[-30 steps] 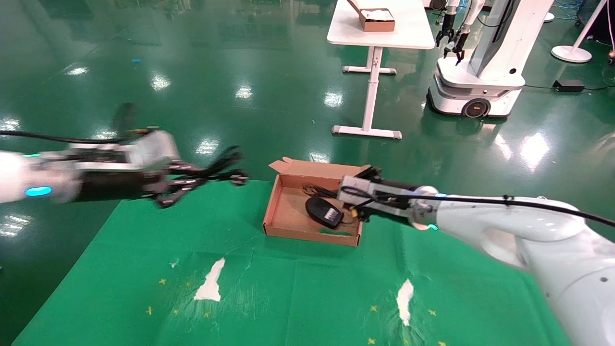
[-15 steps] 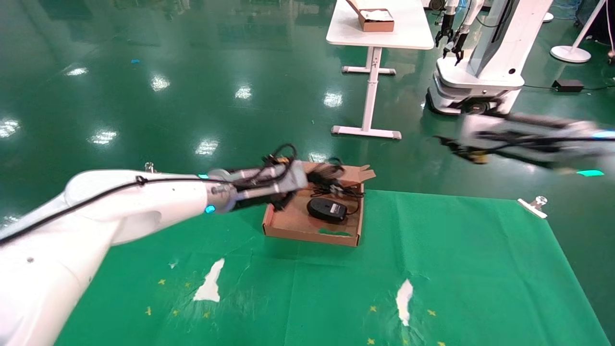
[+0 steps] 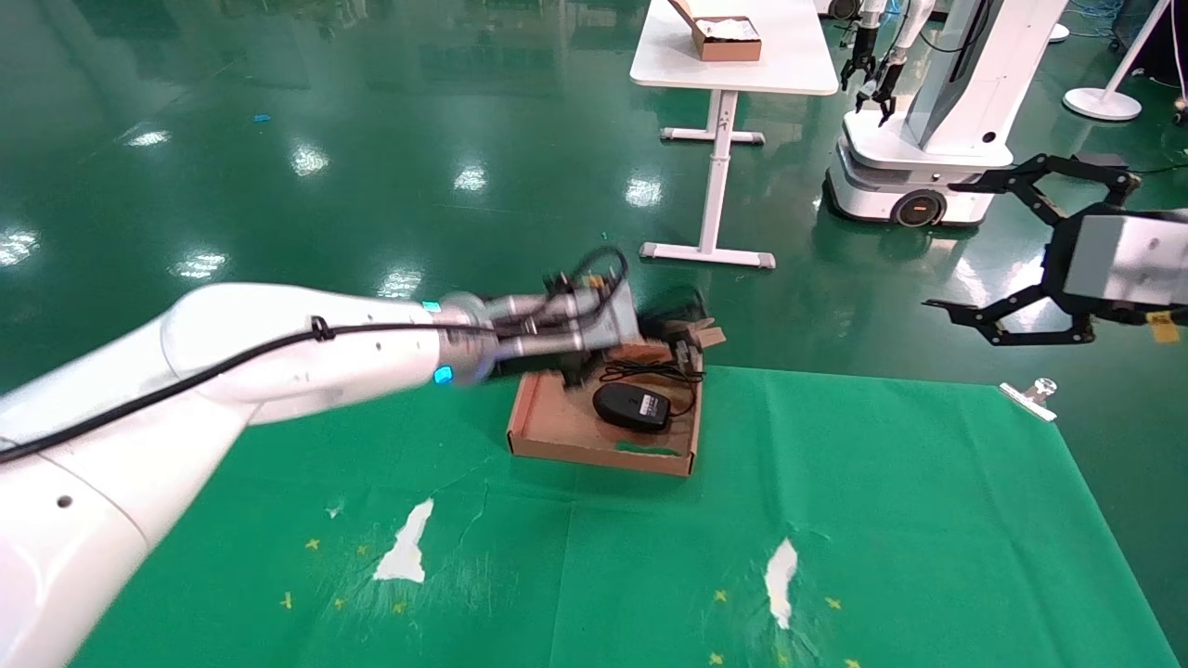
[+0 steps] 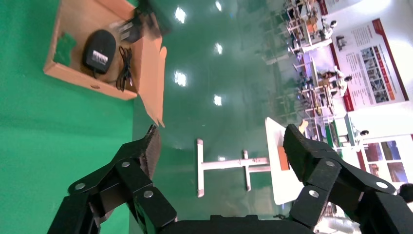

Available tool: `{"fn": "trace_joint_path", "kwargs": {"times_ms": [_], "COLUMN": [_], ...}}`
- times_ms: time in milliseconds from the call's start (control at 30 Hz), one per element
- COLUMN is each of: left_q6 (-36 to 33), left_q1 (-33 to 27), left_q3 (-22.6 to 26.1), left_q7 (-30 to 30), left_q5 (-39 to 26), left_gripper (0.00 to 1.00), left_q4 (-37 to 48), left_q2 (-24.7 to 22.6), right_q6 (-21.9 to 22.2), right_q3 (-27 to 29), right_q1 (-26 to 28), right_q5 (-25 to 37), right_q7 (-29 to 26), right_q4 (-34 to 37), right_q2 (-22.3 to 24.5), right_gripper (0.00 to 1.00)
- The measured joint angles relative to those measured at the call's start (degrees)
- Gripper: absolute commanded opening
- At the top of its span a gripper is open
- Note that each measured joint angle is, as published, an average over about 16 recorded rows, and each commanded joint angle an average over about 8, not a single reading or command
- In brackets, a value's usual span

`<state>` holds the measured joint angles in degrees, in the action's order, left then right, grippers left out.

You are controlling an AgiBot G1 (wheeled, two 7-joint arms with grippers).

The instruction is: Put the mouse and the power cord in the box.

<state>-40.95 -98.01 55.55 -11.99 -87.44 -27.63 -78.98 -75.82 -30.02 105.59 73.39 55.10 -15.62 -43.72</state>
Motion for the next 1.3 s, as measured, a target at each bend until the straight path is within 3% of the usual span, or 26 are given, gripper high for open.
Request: {"fn": "trace_joint_path", "kwargs": {"times_ms": [67, 100, 300, 567, 1300], "left_q6": [1.5, 2.2, 3.2, -1.4, -19.0], "left_q1": [-0.4, -0.5, -0.2, 3.0, 16.6], "left_q3": [1.0, 1.4, 1.7, -2.0, -17.3], "left_q7": [1.0, 1.4, 2.6, 4.1, 11.7], "left_q5": [0.0, 0.0, 0.8, 4.6, 21.2], "left_gripper": [0.99, 1.0, 1.0, 1.0, 1.0], "left_q4": [-0.6, -0.8, -2.1, -5.8, -22.1], "left_q2": [0.0, 0.0, 0.8, 4.5, 20.5], "right_q6": [-0.1, -0.2, -0.8, -0.6, -4.0], "right_q3": [0.0, 0.0, 0.1, 1.0, 5.9], "right_q1": [-0.1, -0.2, -0.5, -3.2, -18.8], "right_q5": [0.0, 0.0, -0.3, -2.2, -13.3], "right_q7": [-0.3, -0.4, -1.1, -5.1, -28.3], "right_q4": [-0.4, -0.6, -1.4, -4.8, -25.0], "right_q2": [0.1, 0.2, 0.5, 0.9, 3.8], "right_gripper": [1.0, 1.0, 1.0, 1.0, 1.0]}}
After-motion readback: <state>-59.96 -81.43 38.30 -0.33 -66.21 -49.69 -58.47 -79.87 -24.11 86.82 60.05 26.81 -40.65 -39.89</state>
